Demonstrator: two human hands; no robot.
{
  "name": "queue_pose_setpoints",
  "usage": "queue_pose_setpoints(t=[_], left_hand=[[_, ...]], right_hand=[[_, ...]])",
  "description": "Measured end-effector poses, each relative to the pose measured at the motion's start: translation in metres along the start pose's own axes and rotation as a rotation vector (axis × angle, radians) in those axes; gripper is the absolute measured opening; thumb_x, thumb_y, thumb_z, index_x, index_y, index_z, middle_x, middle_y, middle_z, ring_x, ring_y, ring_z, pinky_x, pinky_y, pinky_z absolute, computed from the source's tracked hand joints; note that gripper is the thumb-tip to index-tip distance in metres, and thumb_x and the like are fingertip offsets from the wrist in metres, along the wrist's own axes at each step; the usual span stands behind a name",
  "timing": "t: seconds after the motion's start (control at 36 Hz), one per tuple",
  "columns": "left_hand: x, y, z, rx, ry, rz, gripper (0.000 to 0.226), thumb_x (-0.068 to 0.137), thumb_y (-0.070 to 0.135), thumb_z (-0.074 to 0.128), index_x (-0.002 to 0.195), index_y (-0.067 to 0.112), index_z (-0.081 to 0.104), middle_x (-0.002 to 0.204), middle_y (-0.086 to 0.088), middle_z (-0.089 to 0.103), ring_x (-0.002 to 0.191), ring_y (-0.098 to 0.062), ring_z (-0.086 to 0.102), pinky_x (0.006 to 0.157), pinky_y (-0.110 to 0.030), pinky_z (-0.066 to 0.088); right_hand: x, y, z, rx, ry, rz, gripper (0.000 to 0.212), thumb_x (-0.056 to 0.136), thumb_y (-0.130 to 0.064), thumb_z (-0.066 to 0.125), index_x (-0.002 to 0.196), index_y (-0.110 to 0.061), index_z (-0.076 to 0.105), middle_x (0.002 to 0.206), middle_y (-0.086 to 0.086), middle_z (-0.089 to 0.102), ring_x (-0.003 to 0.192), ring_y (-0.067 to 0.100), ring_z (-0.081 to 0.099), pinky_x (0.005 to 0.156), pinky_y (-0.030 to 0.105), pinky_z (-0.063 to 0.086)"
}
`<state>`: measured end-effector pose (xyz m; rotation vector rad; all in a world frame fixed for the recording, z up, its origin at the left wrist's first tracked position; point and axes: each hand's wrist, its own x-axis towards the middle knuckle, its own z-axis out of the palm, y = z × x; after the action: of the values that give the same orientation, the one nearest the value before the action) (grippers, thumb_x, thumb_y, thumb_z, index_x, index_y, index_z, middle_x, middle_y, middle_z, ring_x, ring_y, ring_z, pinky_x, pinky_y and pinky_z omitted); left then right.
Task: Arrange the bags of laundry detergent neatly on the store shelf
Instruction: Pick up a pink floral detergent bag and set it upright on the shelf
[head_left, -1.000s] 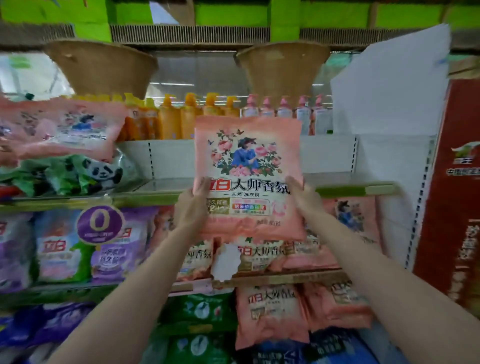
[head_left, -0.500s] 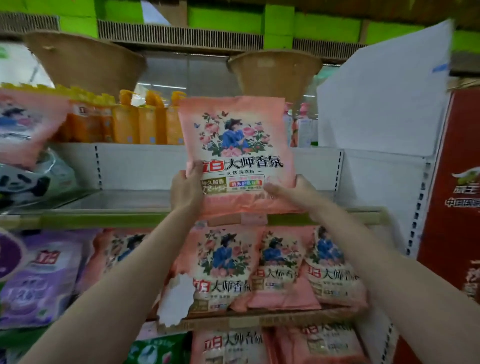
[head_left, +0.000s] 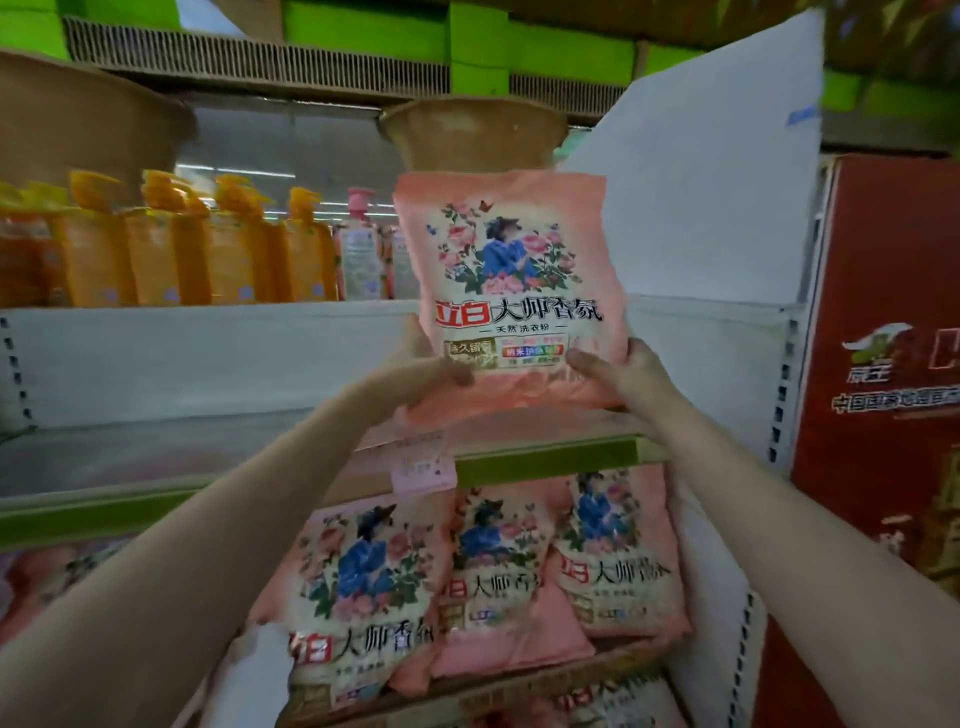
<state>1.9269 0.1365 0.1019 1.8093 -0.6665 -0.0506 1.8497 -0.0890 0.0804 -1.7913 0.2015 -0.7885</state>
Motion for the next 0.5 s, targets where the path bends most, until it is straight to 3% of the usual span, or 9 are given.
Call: queue_pose_setpoints(t=[0.06,0.08,0.14,0.22,0.31,0.42,0.5], left_hand=[[0.008,-0.002,0.009,0.028,-0.013,-0.002,0.086,0.051,0.022,0.079,0.128,0.017,0.040,0.117,-0.004,0.063,0.103,-0.022,0.063,0.093,-0.041,0.053],[0.011,-0.002,0.014,0.025,-0.003,0.004,0.074,0.059,0.015,0.078,0.122,0.016,0.040,0.113,-0.003,0.062,0.101,-0.020,0.061,0.092,-0.036,0.052],[0.019,-0.003,0.024,0.014,-0.004,0.004,0.046,0.074,-0.002,0.068,0.105,0.017,0.041,0.098,0.000,0.058,0.091,-0.017,0.057,0.076,-0.024,0.053],[0.033,-0.007,0.037,-0.061,0.003,-0.016,0.046,0.075,-0.010,0.066,0.101,0.017,0.040,0.088,0.005,0.054,0.081,-0.011,0.057,0.053,-0.012,0.051],[0.048,-0.011,0.050,-0.126,0.089,-0.023,0.048,0.072,-0.005,0.073,0.104,0.016,0.044,0.104,-0.004,0.061,0.088,-0.018,0.062,0.067,-0.021,0.055],[0.065,-0.007,0.067,-0.140,0.177,-0.002,0.050,0.074,-0.005,0.071,0.113,0.012,0.043,0.098,0.001,0.057,0.077,-0.012,0.057,0.051,-0.011,0.049],[0.082,-0.007,0.076,-0.115,0.215,-0.006,0.053,0.071,-0.005,0.073,0.110,0.014,0.043,0.109,-0.005,0.060,0.098,-0.022,0.060,0.078,-0.030,0.054]], right_hand=[[0.003,0.009,-0.003,0.010,0.037,0.007,0.060,0.067,-0.033,0.082,0.114,-0.007,0.055,0.112,0.011,0.066,0.103,0.028,0.064,0.090,0.042,0.053],[0.006,0.015,-0.005,0.020,0.048,0.010,0.057,0.069,-0.028,0.081,0.115,-0.005,0.055,0.112,0.011,0.065,0.102,0.027,0.064,0.086,0.038,0.054],[0.009,0.024,-0.008,0.018,0.066,0.024,0.055,0.072,-0.023,0.079,0.115,-0.004,0.051,0.111,0.008,0.062,0.100,0.024,0.062,0.083,0.033,0.052],[0.018,0.036,-0.017,-0.053,0.099,0.062,0.074,0.068,-0.035,0.081,0.125,-0.002,0.047,0.118,0.008,0.060,0.105,0.025,0.060,0.094,0.040,0.050],[0.031,0.045,-0.027,-0.065,0.078,0.102,0.074,0.066,-0.040,0.081,0.123,-0.003,0.051,0.115,0.008,0.063,0.103,0.024,0.062,0.089,0.034,0.051],[0.051,0.055,-0.034,0.038,0.001,0.127,0.059,0.069,-0.030,0.081,0.117,-0.004,0.058,0.114,0.009,0.066,0.101,0.024,0.064,0.090,0.037,0.053],[0.069,0.061,-0.040,0.082,-0.098,0.099,0.038,0.071,-0.015,0.079,0.105,-0.014,0.063,0.110,0.009,0.069,0.099,0.024,0.066,0.091,0.040,0.053]])
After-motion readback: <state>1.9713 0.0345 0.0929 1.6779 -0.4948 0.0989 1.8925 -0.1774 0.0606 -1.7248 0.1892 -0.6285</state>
